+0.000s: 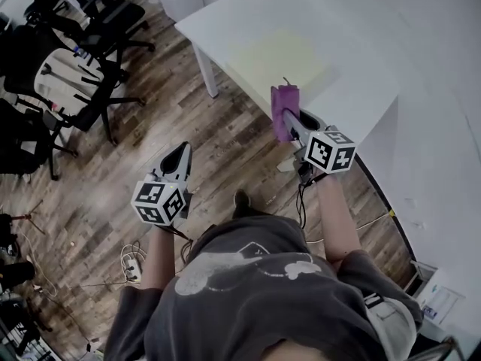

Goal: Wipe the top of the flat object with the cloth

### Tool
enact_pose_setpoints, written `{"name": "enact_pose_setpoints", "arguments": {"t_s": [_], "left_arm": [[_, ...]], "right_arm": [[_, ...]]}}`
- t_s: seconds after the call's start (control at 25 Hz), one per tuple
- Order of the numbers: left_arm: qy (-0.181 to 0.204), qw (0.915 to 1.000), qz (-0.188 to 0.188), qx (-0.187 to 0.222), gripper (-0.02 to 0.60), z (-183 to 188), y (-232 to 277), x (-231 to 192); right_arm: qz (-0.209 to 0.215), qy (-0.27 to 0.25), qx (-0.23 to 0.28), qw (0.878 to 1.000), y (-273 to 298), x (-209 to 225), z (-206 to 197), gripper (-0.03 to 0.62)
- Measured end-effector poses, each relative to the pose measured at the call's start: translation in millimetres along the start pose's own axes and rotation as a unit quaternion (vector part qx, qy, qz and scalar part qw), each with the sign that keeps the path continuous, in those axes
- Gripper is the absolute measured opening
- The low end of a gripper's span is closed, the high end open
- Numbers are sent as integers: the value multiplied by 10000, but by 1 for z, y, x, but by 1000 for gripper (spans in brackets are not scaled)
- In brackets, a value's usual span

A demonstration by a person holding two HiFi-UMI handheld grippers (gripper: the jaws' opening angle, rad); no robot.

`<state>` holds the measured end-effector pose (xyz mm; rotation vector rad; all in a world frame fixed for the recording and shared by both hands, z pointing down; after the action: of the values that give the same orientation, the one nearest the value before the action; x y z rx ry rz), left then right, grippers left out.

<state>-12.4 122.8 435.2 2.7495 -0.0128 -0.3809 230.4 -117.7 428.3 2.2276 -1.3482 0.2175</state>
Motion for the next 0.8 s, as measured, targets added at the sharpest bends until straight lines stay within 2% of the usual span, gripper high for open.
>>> {"name": "enact_pose_setpoints", "arguments": {"t_s": [0.2, 0.4, 0.8], "left_arm": [[-18, 9999, -31, -134, -3, 8, 28, -4], [67, 9999, -69, -77, -3, 18, 52, -8], [324, 9980, -476, -272, -3, 39, 88, -7]], "right_arm": [[-75, 140, 19, 9999, 10, 25, 8, 92], [-152, 281, 49, 9995, 21, 47, 9, 92], [-348, 558, 165, 9977, 19, 56, 9, 92]]}}
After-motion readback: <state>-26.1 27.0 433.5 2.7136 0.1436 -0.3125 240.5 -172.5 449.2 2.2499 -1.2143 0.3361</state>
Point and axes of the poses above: the fingertips, and each gripper's own axes: y forward along the fingers, x to its right, z out of its top, the point moved 7 cm from there along -y, backward along the fingers
